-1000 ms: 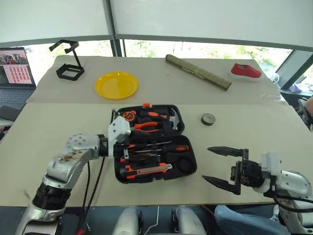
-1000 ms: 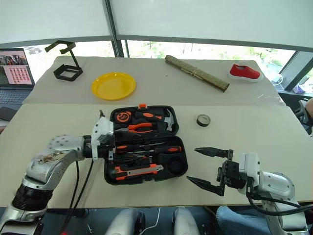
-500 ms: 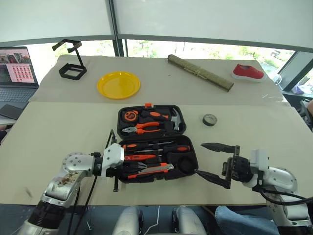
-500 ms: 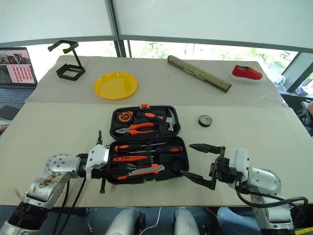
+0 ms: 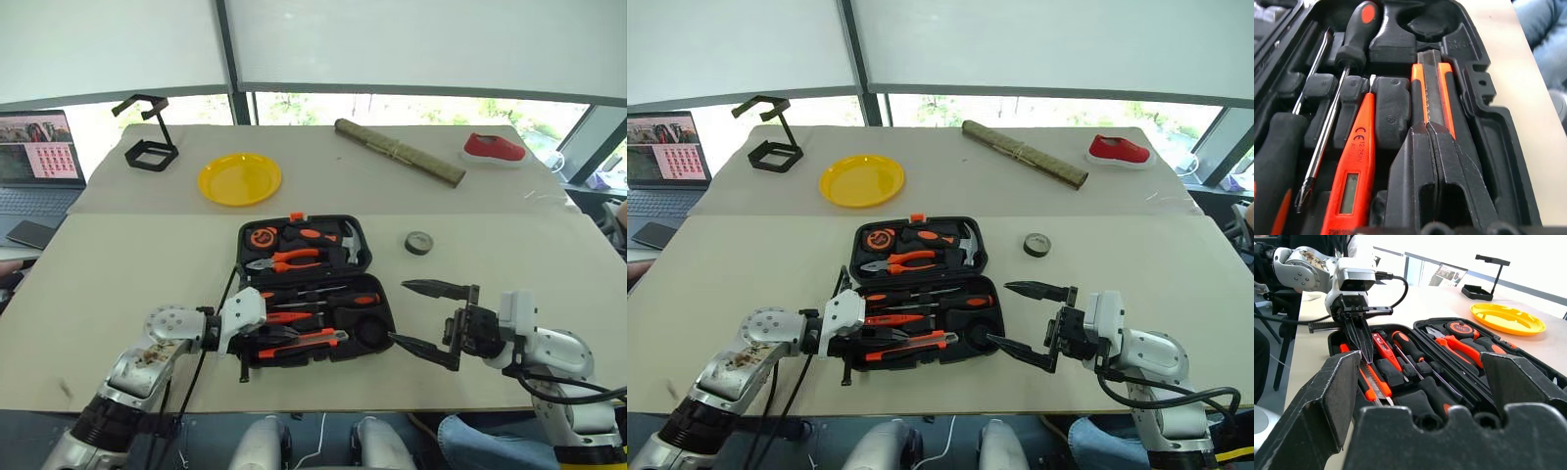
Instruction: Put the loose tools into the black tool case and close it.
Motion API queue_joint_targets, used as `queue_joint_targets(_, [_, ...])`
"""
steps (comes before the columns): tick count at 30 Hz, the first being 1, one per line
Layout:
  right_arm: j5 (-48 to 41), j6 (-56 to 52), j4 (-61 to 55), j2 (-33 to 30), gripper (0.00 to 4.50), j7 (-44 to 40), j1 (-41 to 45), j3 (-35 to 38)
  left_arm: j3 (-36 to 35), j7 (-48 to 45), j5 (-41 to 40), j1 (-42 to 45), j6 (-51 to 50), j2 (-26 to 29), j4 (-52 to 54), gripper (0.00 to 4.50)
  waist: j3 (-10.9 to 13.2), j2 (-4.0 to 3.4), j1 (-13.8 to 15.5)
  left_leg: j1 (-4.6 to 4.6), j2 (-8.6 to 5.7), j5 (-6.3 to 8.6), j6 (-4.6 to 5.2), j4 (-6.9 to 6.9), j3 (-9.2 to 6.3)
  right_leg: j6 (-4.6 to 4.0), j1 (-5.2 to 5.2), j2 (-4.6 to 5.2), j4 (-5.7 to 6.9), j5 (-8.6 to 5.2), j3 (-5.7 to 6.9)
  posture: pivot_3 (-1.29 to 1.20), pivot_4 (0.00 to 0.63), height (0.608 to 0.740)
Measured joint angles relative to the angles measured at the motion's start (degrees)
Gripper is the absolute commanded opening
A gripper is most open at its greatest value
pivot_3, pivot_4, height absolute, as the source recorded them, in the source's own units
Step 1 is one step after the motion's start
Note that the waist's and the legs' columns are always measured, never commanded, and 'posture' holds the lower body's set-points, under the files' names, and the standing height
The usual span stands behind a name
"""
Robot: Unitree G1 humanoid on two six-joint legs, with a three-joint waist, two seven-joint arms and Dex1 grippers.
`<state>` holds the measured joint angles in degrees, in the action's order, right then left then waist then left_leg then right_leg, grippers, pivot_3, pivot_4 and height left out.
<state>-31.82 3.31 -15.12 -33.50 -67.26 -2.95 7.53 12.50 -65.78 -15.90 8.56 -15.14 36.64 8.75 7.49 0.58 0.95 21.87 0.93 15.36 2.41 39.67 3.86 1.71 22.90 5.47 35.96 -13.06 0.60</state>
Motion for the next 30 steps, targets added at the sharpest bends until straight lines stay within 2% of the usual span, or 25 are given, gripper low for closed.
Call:
queue_joint_targets(6, [0.0,0.0,0.0,0.0,4.5,0.1,0.0,0.0,-2.2,-0.1,-1.3,-0.1,5.5,-3.1,-3.9,0.06,-0.1,-0.22,-0.2,-0.24,0.02,0.01,-0.01,-0.05,0.0,-0.17,-0.2,0.02,0.0,-0.18,-0.02,0.0,0.15,0.74])
queue_joint_targets(9, [0.0,0.0,0.1,-0.9,4.5,1.4,-1.0,2.3,-6.7,0.2,-6.0,-1.3,7.8,-5.8,-4.8,0.75,0.0,-0.07,-0.2,0.21,0.04,-0.01,-0.02,0.0,-0.01,-0.12,0.26,0.04,0.12,-0.09,-0.03,0.0,0.15,0.74])
queue_joint_targets(12, [1.0,0.1,2.6,-2.1,4.5,4.6,-2.4,8.0,-14.0,2.4,-10.5,-1.1,9.4,-6.3,-3.0,1.88,0.2,0.36,-0.2,0.42,0.04,-0.03,-0.04,0.03,-0.07,-0.11,0.37,0.05,0.09,-0.06,0.03,0.0,0.15,0.74])
queue_joint_targets(16, [2.8,0.6,7.3,-2.2,4.5,10.7,-4.5,15.9,-22.3,4.0,-19.0,-1.4,4.4,-2.8,3.6,3.14,0.3,0.46,-0.2,0.42,-0.01,0.03,0.03,-0.01,-0.04,-0.02,0.33,0.19,-0.01,-0.06,0.03,0.0,0.15,0.74])
queue_joint_targets(19, [3.6,2.3,9.7,-1.5,4.5,11.2,-8.1,17.9,-27.2,2.1,-25.4,-5.9,0.8,-0.7,4.8,4.28,0.3,0.46,-0.4,0.39,0.0,0.08,0.03,-0.11,-0.02,-0.02,0.34,0.17,-0.06,-0.11,0.01,0.0,0.15,0.74])
queue_joint_targets(20, [3.8,2.9,11.0,-0.9,4.5,11.3,-9.6,18.3,-28.9,0.9,-27.5,-8.1,-0.7,0.2,4.4,4.42,0.3,0.49,-0.6,0.39,0.03,0.11,-0.01,-0.14,-0.02,-0.07,0.36,0.13,-0.06,-0.14,0.02,0.0,0.15,0.74])
queue_joint_targets(25, [6.1,4.0,15.3,0.0,4.5,11.9,-9.7,17.5,-34.4,-1.8,-28.7,-13.6,-2.0,3.8,1.9,4.42,0.4,0.45,-0.9,0.29,0.03,0.1,-0.02,-0.14,0.04,-0.36,0.35,0.12,-0.06,-0.34,-0.04,0.0,0.15,0.74])
queue_joint_targets(27, [7.6,3.3,17.0,-2.1,4.5,13.1,-5.5,16.6,-35.3,-2.7,-28.1,-14.6,-1.0,3.9,1.1,4.42,0.5,0.39,-1.2,0.25,0.01,0.1,-0.02,-0.13,0.15,-0.42,0.36,0.17,-0.05,-0.35,-0.12,0.0,0.15,0.74])
queue_joint_targets(30, [11.3,-3.1,20.2,-8.4,4.5,14.9,6.8,11.9,-35.3,-3.9,-27.9,-14.8,0.6,3.2,1.2,4.42,0.7,0.35,-1.7,0.28,0.02,0.09,-0.02,-0.06,0.18,-0.47,0.44,0.17,-0.03,-0.26,-0.15,0.0,0.15,0.74])
